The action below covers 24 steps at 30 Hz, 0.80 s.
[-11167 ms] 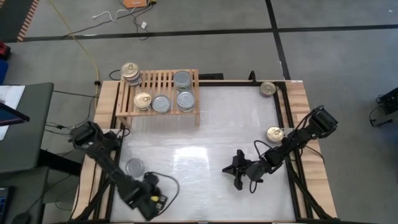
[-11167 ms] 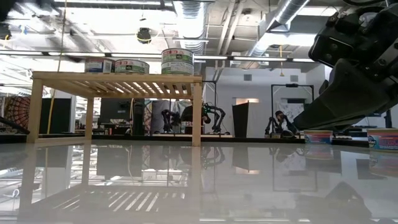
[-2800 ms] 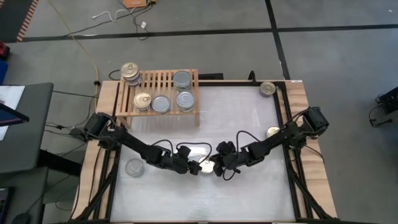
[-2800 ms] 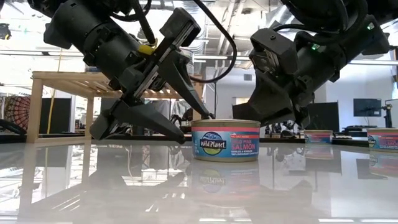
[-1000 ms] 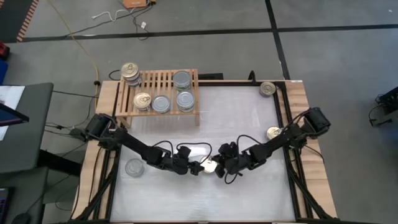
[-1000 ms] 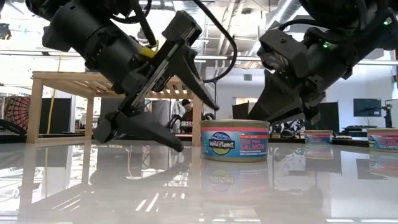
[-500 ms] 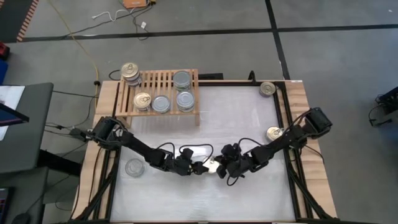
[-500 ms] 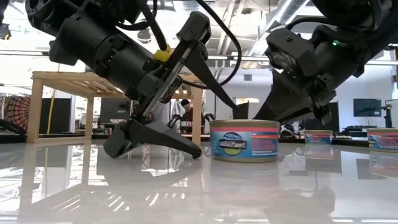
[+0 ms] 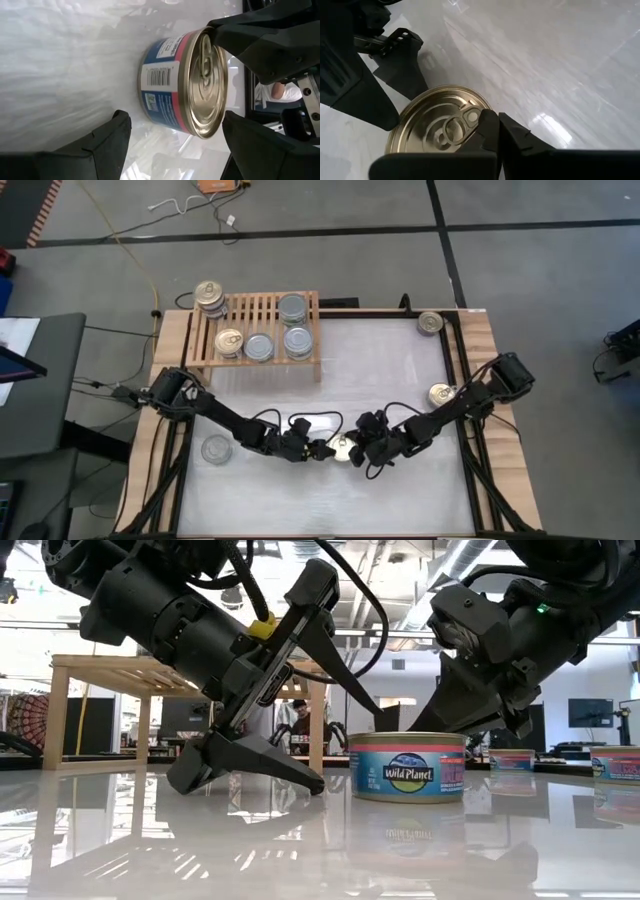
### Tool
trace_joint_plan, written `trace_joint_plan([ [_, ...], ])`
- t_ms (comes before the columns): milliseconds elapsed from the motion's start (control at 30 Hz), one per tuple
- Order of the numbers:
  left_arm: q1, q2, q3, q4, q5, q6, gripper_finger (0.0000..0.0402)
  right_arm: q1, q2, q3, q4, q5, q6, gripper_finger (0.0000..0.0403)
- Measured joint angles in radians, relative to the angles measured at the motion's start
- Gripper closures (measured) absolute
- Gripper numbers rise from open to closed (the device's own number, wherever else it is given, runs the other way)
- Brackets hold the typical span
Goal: Stack canned seafood by type on shelf
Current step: Stack the blue tuna can on top of the bottom blue tuna can on the shelf
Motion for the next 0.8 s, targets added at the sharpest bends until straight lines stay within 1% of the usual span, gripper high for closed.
trace_joint_plan([
  [100, 0.000, 0.000, 0.000, 0.003, 0.000, -0.001, 0.0100, 0.000, 0.000, 0.000, 0.002, -0.001, -0.009, 0.0378],
  [200, 0.000, 0.000, 0.000, 0.006, 0.000, -0.005, 0.0100, 0.000, 0.000, 0.002, -0.019, -0.001, 0.020, 0.0382],
  [400, 0.000, 0.001, 0.000, 0.006, -0.002, -0.097, 0.0100, -0.001, 0.000, 0.002, -0.025, 0.000, 0.039, 0.0383],
  [700, 0.000, 0.003, 0.000, 0.008, -0.007, -0.145, 0.0100, -0.001, -0.001, 0.002, -0.045, 0.001, 0.100, 0.0384],
  [800, -0.001, 0.018, 0.016, 0.013, -0.019, -0.169, 0.0100, 0.002, -0.001, 0.002, -0.049, 0.005, 0.126, 0.0384],
])
